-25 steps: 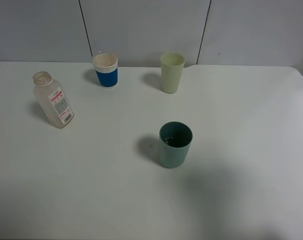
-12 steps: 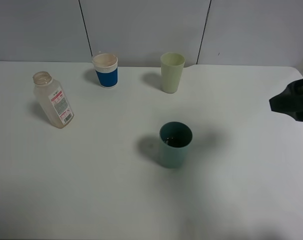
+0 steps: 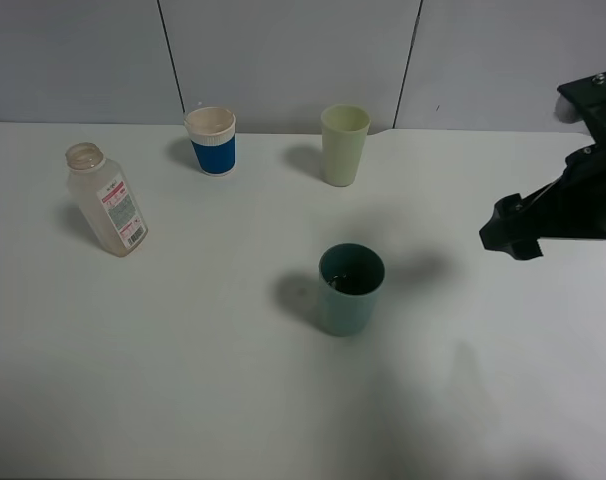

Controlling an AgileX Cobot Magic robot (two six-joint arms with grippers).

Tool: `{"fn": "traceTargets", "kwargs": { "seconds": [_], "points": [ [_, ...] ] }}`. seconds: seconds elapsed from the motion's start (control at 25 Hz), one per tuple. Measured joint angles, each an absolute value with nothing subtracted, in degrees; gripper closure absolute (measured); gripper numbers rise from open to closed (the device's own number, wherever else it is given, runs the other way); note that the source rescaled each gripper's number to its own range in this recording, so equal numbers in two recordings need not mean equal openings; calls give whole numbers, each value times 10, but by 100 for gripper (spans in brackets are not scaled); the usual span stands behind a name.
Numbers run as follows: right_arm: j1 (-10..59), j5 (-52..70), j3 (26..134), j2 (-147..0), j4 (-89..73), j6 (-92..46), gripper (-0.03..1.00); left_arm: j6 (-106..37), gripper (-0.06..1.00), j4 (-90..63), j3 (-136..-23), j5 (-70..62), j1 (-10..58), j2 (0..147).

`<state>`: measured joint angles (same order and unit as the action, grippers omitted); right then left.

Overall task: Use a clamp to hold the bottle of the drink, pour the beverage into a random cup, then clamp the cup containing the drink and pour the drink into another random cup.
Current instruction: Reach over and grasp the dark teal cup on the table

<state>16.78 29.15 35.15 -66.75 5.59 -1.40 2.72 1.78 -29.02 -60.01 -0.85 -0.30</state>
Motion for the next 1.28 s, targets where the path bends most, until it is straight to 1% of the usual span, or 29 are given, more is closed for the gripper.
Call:
{"fn": "traceTargets", "kwargs": {
  "seconds": [0.16,0.2,0.24,0.36,0.52,0.6,0.72,0.84,1.0,1.12,1.28],
  "points": [
    [168,222,312,-672,37,-5,23,27,-6,18,-290,-600,-8,-3],
    [168,222,312,-672,37,-5,23,27,-6,18,-290,-600,-8,-3],
    [170,187,290,-672,21,0,23,27,-6,18,-290,-600,-8,-3],
    [181,151,268,-672,4,4,23,27,-6,18,-290,-600,-8,-3],
    [214,78,216,-673,-16,0,23,27,-6,18,-290,-600,-8,-3],
    [221,73,211,-673,-17,-3,23,27,-6,18,-290,-600,-8,-3],
    [252,64,203,-673,-17,-15,23,27,-6,18,-290,-600,-8,-3],
    [309,60,203,-690,-17,-34,23,27,-6,18,-290,-600,-8,-3],
    [352,58,203,-734,-16,-39,23,27,-6,18,-290,-600,-8,-3],
    [367,40,203,-766,-6,-39,23,27,-6,18,-290,-600,-8,-3],
    [368,6,203,-792,8,-39,23,27,-6,18,-290,-600,-8,-3]
  ]
}}
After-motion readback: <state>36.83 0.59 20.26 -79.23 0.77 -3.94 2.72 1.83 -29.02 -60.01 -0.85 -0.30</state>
